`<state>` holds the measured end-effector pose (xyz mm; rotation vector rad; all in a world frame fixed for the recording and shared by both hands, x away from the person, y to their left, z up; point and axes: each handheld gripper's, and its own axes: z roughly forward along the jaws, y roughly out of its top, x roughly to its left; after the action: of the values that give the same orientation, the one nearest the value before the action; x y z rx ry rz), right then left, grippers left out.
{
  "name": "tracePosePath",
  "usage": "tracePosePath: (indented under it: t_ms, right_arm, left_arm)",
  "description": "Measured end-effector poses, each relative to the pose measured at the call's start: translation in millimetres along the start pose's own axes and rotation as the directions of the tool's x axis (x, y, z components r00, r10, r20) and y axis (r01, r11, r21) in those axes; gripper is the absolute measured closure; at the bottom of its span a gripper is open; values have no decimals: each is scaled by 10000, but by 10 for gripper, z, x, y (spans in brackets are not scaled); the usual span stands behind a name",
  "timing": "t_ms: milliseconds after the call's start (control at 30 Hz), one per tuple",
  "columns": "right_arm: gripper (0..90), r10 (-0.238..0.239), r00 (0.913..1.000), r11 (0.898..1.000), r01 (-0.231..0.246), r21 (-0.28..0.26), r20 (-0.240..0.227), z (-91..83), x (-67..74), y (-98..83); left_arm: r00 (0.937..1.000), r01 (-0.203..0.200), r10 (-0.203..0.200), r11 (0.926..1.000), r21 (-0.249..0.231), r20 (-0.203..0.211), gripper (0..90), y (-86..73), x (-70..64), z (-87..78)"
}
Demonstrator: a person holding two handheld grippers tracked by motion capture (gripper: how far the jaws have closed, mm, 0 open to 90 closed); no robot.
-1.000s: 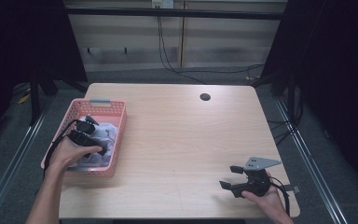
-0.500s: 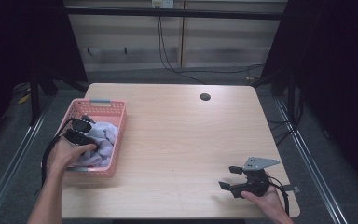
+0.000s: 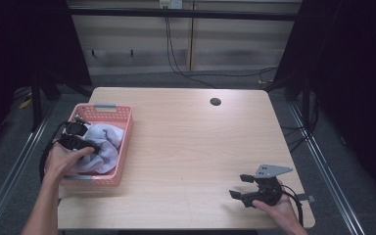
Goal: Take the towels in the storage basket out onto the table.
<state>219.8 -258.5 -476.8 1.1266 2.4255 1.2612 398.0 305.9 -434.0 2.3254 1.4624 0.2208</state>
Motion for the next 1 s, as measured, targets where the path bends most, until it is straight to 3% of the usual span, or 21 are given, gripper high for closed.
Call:
tracePosePath:
  t_ms: [133, 267, 400, 533, 633, 667, 800, 1000]
  right_arm:
    - [247, 7, 10000, 10000, -7, -12, -7, 2, -4, 2]
    - [246, 10, 10000, 10000, -10, -28, 4, -1, -1, 3]
    - [246, 15, 10000, 10000, -15, -29, -6, -2, -1, 2]
    - [246, 5, 10000, 10000, -5, 7, 15, 4, -2, 5]
    - [246, 6, 10000, 10000, -6, -30, 9, -2, -2, 5]
    - [246, -7, 10000, 10000, 7, -30, -5, -1, -2, 5]
    - [246, -26, 10000, 10000, 26, -33, -10, -3, 0, 3]
    - [246, -49, 10000, 10000, 49, -37, -14, -4, 6, 3]
  left_arm:
    - [9996, 251, -246, 9987, -453, 104, 539, -15, 18, -91]
    - [9997, 214, -205, 9969, -763, 125, 538, -31, 36, -180]
    - [9987, 490, -461, 9875, -1499, 234, 538, -46, 44, -295]
    - [9991, 350, -306, 9864, -1603, 297, 537, -23, 31, -390]
    - [9989, 458, -430, 9777, -2048, 181, 530, -23, 12, -434]
    - [9985, 494, -435, 9776, -2047, 331, 530, -24, 14, -440]
    - [9993, 327, -285, 9781, -2055, 234, 529, -34, -4, -467]
    - [9973, 632, -516, 9658, -2515, 525, 528, -55, 51, -588]
